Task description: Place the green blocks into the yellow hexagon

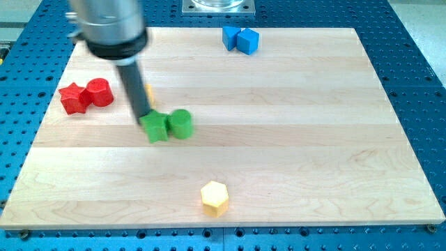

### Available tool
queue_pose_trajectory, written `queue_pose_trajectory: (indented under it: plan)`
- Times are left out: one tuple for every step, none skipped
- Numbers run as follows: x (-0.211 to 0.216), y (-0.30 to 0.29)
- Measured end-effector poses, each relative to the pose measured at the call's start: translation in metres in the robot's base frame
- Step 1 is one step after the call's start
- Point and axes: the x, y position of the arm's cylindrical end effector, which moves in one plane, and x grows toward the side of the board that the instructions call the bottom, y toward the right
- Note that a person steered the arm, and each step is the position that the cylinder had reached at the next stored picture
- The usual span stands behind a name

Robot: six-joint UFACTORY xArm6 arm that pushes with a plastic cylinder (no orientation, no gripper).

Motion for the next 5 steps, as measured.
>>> queue_pose_trajectory:
  plan:
    - [0.024, 0.068]
    - [0.038, 0.047]
    - [-0.015, 0.034]
    - [0.026, 0.010]
    - [0.081, 0.044]
